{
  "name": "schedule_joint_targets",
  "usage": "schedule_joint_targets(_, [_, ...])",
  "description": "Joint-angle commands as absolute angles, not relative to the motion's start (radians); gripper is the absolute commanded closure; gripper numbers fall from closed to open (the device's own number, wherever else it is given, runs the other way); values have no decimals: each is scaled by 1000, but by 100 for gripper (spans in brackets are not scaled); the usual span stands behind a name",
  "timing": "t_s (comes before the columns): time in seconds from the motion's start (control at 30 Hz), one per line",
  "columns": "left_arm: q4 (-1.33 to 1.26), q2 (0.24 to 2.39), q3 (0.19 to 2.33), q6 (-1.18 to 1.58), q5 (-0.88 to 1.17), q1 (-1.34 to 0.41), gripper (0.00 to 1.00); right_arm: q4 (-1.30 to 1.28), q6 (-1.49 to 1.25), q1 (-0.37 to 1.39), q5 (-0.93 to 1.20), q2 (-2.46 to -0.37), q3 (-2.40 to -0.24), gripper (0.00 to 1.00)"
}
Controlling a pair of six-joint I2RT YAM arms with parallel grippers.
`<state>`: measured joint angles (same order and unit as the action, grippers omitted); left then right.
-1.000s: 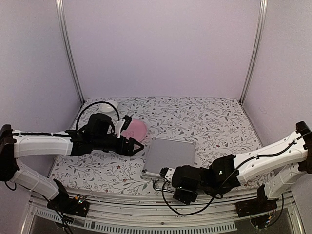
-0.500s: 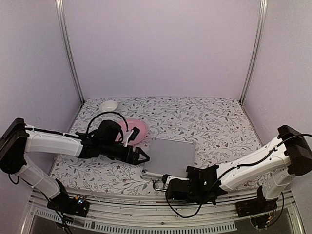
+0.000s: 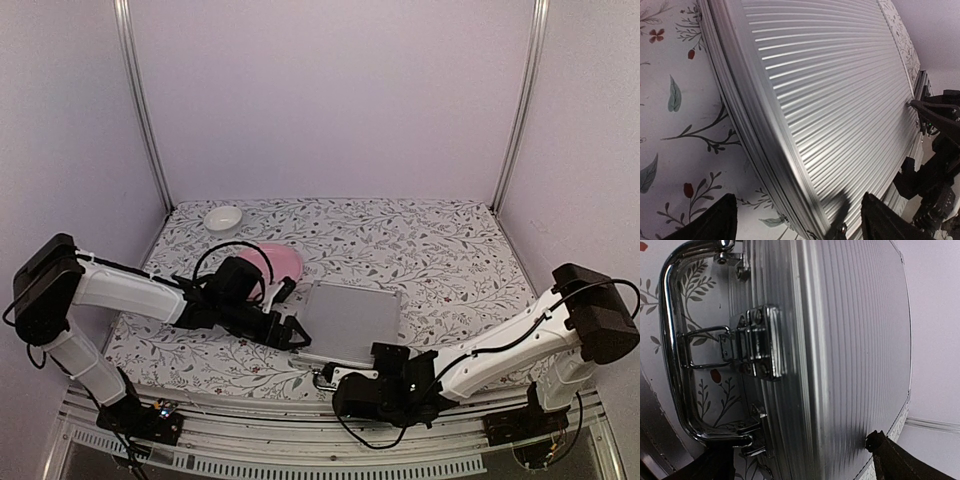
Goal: Pack up texas hold em set
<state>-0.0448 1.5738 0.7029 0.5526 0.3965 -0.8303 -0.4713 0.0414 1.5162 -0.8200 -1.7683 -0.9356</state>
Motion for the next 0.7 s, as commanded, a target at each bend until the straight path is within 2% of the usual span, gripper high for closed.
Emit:
schedule_joint_targets(0.0, [-57,1587,724,544,414,-849,15,-316,99,1528,-874,-1784,-912,5])
schedule_joint_targets(0.3, [-54,1574,722,540,419,-863,16,-266,18,1527,-839,-1671,-912,5])
schedule_joint_targets(0.67, [-32,1553,734,529,381,-884,19,-256,-68,1499,-793,-1663,-912,5])
